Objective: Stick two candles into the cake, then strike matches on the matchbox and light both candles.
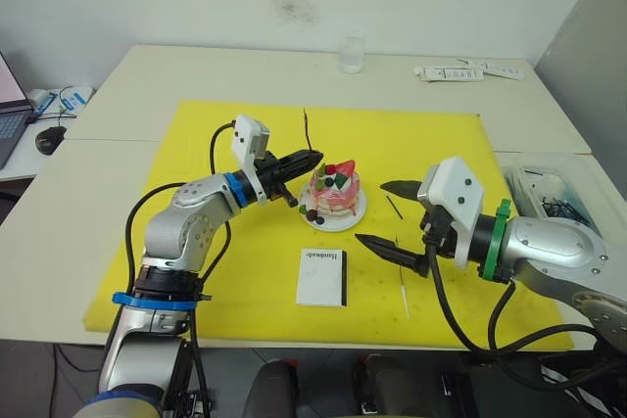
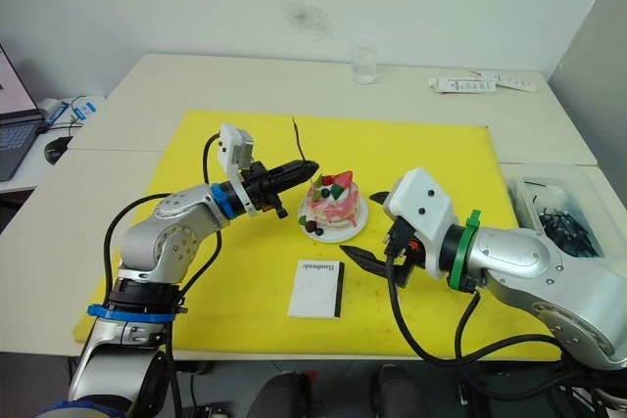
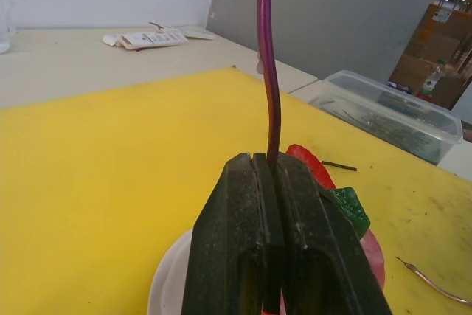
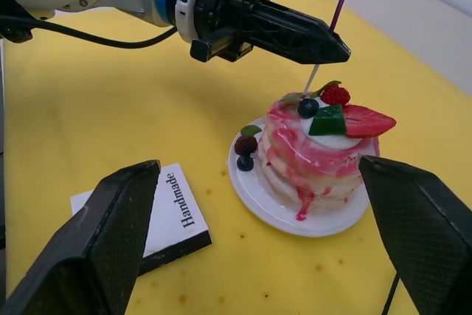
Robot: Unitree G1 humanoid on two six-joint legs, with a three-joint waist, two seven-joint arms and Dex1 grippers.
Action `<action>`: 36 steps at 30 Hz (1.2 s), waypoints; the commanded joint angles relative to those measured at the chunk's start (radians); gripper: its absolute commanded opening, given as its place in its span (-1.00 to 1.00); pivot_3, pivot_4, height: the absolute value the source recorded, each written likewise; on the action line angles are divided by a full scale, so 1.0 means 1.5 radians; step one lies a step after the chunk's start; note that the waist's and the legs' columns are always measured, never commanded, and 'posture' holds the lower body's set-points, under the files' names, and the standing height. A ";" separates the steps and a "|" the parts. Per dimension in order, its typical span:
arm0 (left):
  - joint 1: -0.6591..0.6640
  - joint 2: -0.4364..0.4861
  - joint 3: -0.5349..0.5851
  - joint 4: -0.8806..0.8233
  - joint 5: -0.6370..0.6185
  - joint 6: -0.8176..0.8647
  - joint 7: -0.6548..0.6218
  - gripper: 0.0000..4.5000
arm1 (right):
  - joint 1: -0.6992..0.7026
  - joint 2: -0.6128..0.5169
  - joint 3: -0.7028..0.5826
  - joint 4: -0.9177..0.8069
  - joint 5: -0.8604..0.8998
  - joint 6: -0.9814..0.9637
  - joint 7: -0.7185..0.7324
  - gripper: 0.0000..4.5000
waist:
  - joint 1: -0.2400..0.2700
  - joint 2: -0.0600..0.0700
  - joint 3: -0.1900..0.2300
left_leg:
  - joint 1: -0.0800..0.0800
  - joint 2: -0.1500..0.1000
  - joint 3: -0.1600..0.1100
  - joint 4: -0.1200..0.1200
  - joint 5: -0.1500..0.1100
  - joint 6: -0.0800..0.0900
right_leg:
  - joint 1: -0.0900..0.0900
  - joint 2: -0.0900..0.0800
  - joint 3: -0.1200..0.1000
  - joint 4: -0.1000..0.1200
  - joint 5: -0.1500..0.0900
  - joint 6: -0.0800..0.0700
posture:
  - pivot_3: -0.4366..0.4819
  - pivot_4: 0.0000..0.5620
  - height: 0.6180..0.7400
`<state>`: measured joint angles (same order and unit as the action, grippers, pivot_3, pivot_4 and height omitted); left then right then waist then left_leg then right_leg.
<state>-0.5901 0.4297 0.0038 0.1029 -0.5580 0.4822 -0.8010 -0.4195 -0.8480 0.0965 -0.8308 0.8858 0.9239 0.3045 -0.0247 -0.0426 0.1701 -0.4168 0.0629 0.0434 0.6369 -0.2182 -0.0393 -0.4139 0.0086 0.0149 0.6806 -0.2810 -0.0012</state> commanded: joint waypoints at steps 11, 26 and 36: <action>0.011 -0.016 0.009 0.020 0.039 -0.053 -0.022 -1.00 | -0.006 0.013 -0.029 -0.024 -0.004 0.009 0.002 0.99 | 0.000 0.000 0.000 | 0.000 0.000 -0.002 0.003 0.000 0.000 | 0.002 0.000 -0.001 0.000 0.000 0.001 | -0.05 -0.47 1.00; 0.066 -0.052 -0.025 0.019 0.119 -0.159 -0.016 -1.00 | 0.002 0.021 -0.034 -0.031 -0.011 0.014 0.002 0.99 | 0.000 0.000 0.000 | 0.000 0.000 -0.002 0.004 0.000 0.000 | 0.003 0.000 -0.001 0.000 0.001 0.002 | -0.05 -0.47 1.00; 0.059 -0.060 -0.018 0.006 0.117 -0.143 -0.006 -1.00 | 0.002 0.027 -0.030 -0.027 -0.022 0.012 0.004 0.99 | 0.000 0.000 0.000 | 0.000 0.000 -0.002 0.005 0.000 0.000 | 0.003 0.000 -0.001 0.000 0.002 0.002 | -0.05 -0.47 1.00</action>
<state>-0.4955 0.3478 -0.0134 0.1422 -0.3864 0.2560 -0.8155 -0.4122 -0.8107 0.0744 -0.8462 0.8635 0.9495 0.3057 -0.0243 -0.0426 0.1699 -0.4165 0.0630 0.0405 0.6444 -0.2183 -0.0391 -0.4089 0.0085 0.0136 0.6808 -0.2787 0.0025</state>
